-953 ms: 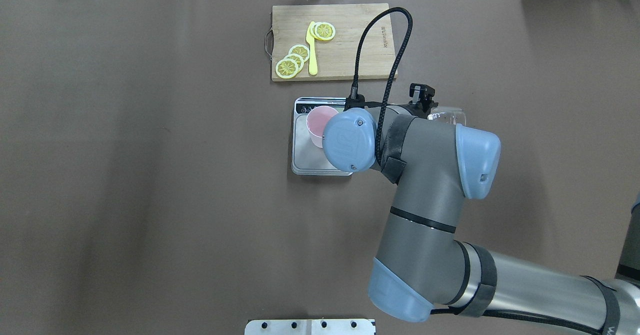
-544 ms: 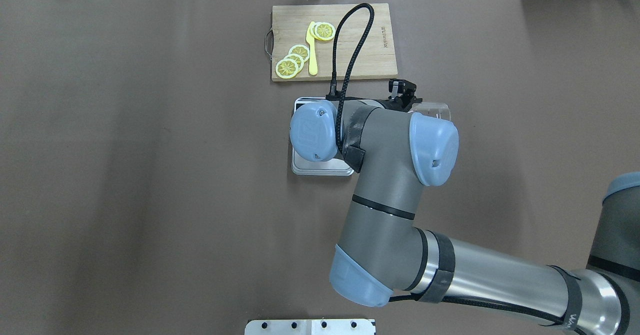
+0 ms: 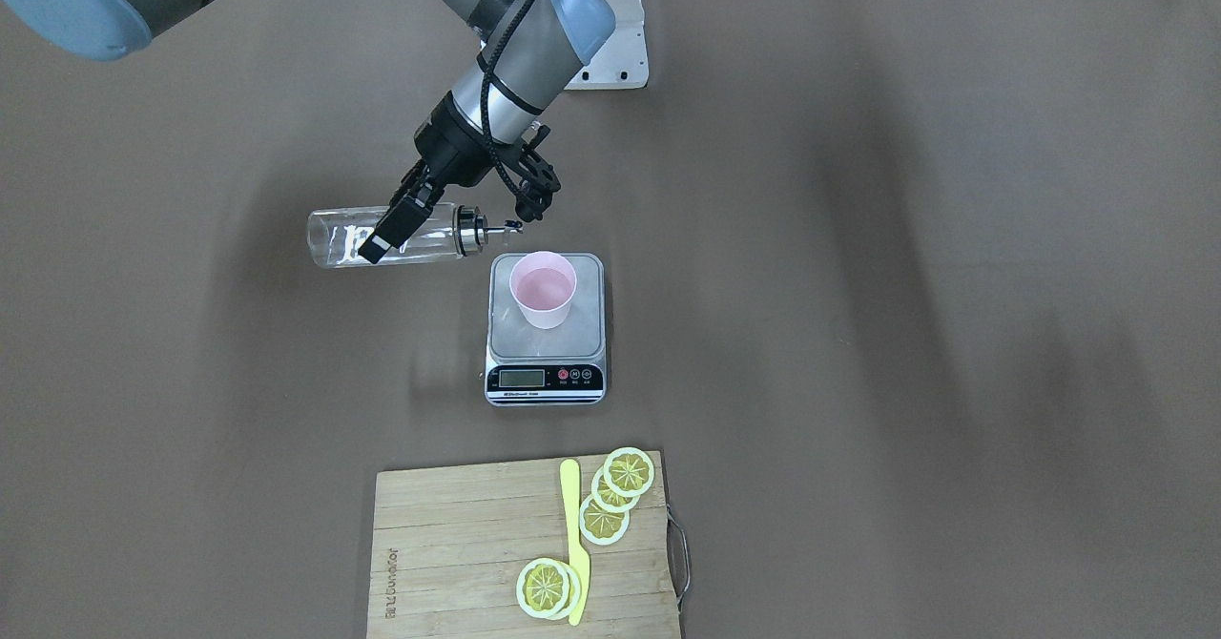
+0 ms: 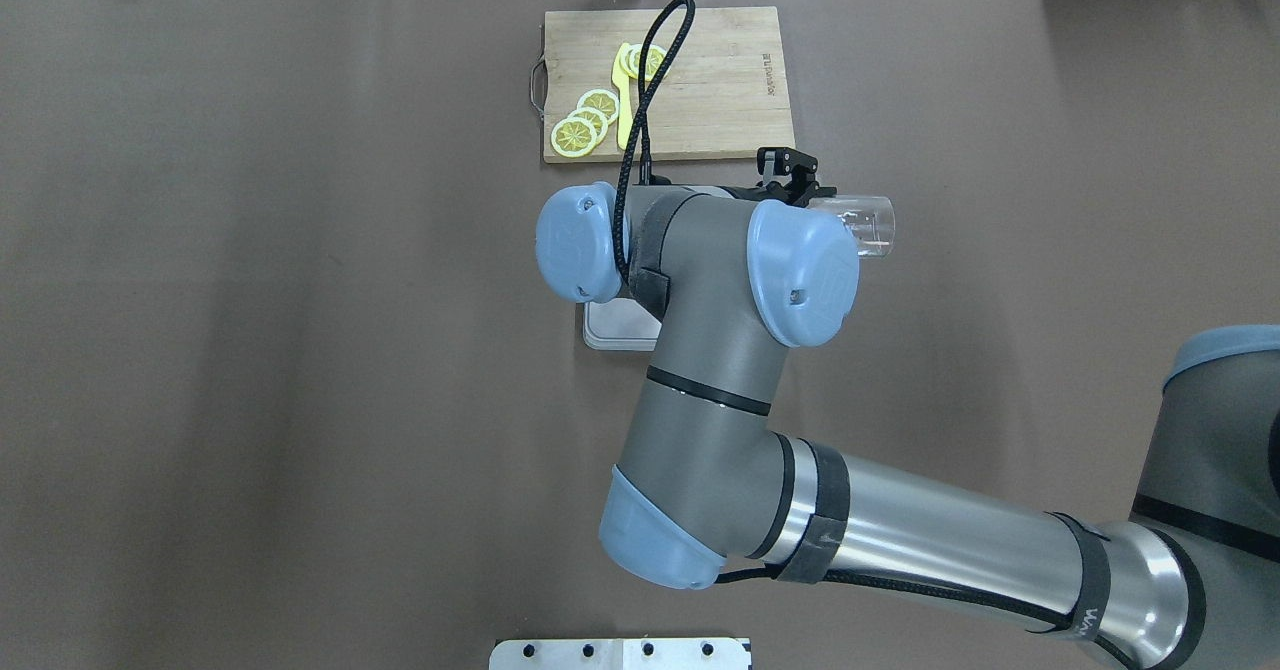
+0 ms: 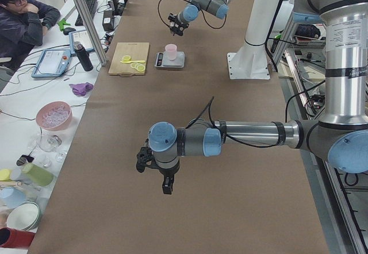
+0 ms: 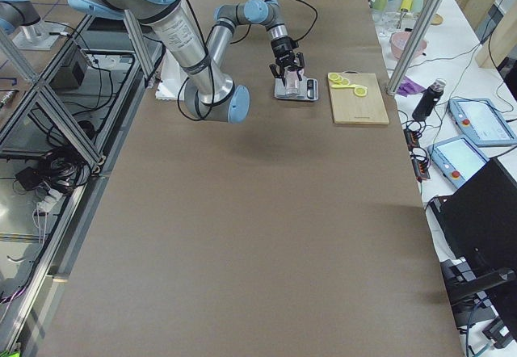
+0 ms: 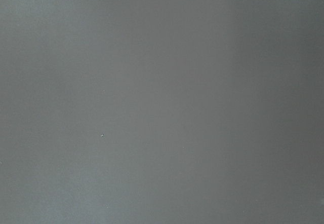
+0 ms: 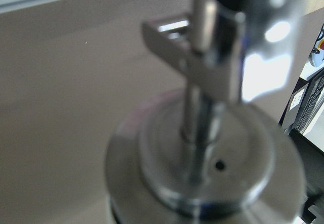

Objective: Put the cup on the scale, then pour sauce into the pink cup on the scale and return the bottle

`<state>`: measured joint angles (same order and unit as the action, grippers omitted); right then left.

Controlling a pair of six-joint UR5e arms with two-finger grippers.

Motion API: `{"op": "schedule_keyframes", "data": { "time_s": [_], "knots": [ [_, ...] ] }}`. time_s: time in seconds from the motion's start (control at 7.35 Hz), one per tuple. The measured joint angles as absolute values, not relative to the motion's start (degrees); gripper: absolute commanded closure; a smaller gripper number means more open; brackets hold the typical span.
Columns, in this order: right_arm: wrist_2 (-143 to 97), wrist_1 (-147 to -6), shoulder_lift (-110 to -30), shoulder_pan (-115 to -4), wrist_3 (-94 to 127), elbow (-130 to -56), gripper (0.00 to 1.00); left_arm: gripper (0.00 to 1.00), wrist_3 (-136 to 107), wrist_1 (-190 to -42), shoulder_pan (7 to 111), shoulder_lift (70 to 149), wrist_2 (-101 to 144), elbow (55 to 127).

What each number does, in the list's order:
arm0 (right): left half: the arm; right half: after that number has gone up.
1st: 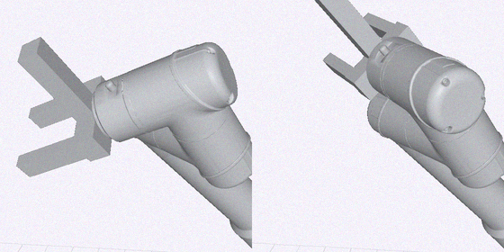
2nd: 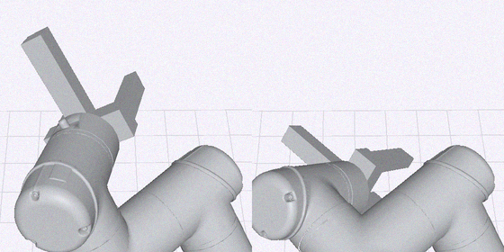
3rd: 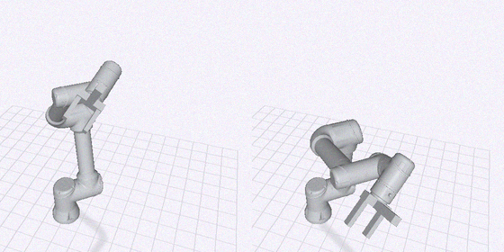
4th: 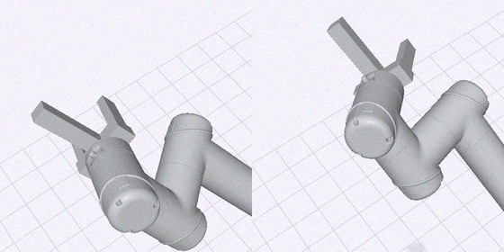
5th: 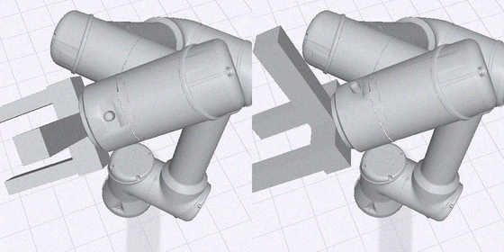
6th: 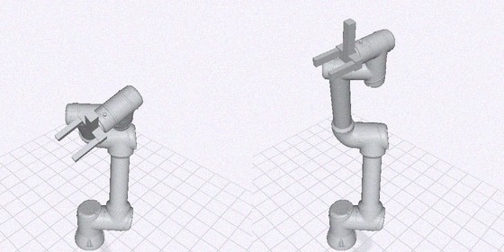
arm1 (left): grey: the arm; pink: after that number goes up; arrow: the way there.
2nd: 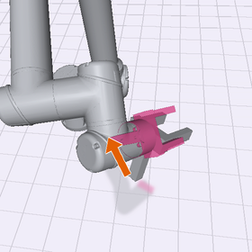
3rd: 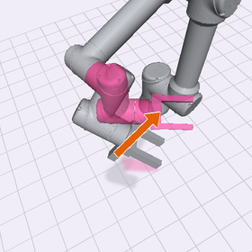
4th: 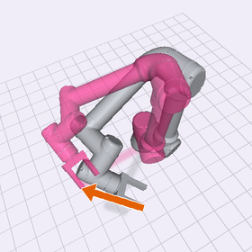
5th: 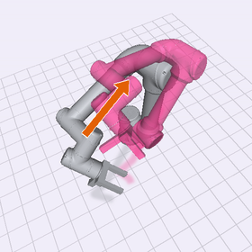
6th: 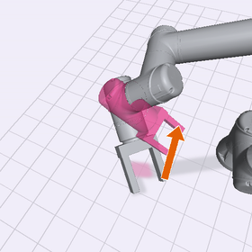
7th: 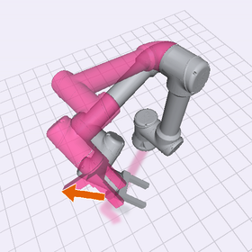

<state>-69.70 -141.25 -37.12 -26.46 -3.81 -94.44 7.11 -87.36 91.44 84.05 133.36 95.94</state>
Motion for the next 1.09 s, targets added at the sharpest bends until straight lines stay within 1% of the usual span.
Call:
{"op": "schedule_keyframes", "data": {
  "time_s": [1.09],
  "knots": [
    [-69.3,-143.1,-34.2,-29.3,-3.6,-86.8,1.00,0.02,7.1,-87.4,91.8,84.0,133.5,95.5]
  ]
}}
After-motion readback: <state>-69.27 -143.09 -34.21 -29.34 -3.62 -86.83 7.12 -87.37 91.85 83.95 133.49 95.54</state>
